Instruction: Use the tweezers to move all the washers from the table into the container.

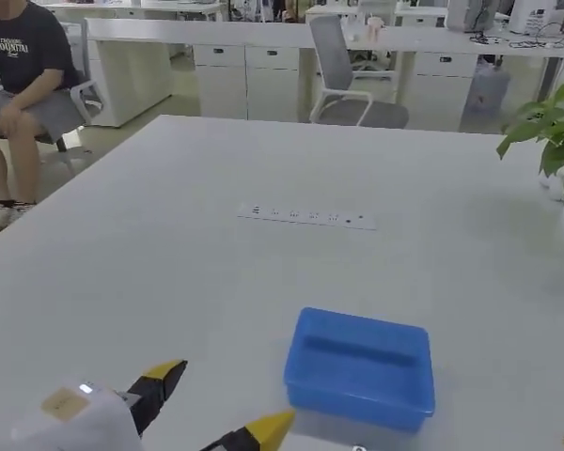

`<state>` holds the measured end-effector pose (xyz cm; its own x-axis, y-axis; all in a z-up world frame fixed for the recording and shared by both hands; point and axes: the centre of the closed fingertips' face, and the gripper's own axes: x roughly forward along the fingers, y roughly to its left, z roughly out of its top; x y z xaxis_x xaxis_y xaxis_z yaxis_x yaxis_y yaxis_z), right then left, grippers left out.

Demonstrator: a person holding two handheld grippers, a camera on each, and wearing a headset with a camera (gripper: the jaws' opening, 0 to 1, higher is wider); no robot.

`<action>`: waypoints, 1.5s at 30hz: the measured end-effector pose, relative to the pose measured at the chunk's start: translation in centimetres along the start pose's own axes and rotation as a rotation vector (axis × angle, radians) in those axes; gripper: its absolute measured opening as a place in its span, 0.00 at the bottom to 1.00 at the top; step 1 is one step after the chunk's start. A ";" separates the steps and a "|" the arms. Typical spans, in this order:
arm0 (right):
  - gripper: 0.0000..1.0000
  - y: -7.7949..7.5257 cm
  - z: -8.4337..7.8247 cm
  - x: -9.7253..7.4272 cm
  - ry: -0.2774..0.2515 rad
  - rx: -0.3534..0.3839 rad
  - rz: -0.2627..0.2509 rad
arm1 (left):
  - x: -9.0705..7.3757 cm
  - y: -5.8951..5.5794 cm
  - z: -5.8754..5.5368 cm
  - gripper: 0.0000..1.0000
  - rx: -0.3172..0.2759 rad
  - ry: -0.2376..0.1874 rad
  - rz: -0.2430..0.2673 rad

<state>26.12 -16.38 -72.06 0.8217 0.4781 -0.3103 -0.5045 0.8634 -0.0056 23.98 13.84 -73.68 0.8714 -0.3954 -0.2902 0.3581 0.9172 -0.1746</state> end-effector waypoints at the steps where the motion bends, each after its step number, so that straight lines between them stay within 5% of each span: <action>1: 0.60 0.2 -0.4 0.0 0.034 -0.022 0.008 | 0.0 -0.3 -0.4 0.70 0.001 0.024 -0.023; 3: 0.55 0.5 -1.0 -0.1 0.085 -0.085 0.017 | 0.1 -1.1 -1.1 0.65 0.000 0.055 -0.085; 5: 0.50 1.2 -1.8 0.0 0.144 -0.072 0.056 | 0.0 -1.3 -2.3 0.61 -0.052 0.116 -0.117; 8: 0.44 1.9 -2.3 0.2 0.188 -0.123 0.097 | 0.0 -1.3 -2.3 0.49 -0.053 0.119 -0.151; 10: 0.35 2.9 -2.5 0.3 0.204 -0.103 0.142 | -0.2 -2.1 -2.7 0.44 -0.044 0.158 -0.215; 15: 0.18 5.9 -2.8 1.1 0.224 -0.134 0.267 | -0.4 -3.7 -3.4 0.32 0.032 0.235 -0.332; 21: 0.14 9.6 -4.1 2.2 0.283 -0.200 0.415 | -0.5 -4.5 -5.4 0.23 0.125 0.377 -0.457; 27: 0.11 11.5 -4.9 3.3 0.317 -0.262 0.488 | 0.3 -5.3 -6.1 0.21 0.198 0.438 -0.520; 36: 0.12 13.9 -6.7 4.6 0.388 -0.340 0.596 | 0.8 -5.6 -9.5 0.19 0.410 0.594 -0.585; 45: 0.12 14.9 -8.4 5.1 0.457 -0.416 0.645 | 1.9 -5.6 -11.2 0.12 0.538 0.661 -0.602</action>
<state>20.53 -2.40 -81.76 0.2033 0.6626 -0.7209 -0.9606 0.2774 -0.0159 19.84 7.39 -83.80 0.2002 -0.5932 -0.7798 0.9159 0.3959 -0.0659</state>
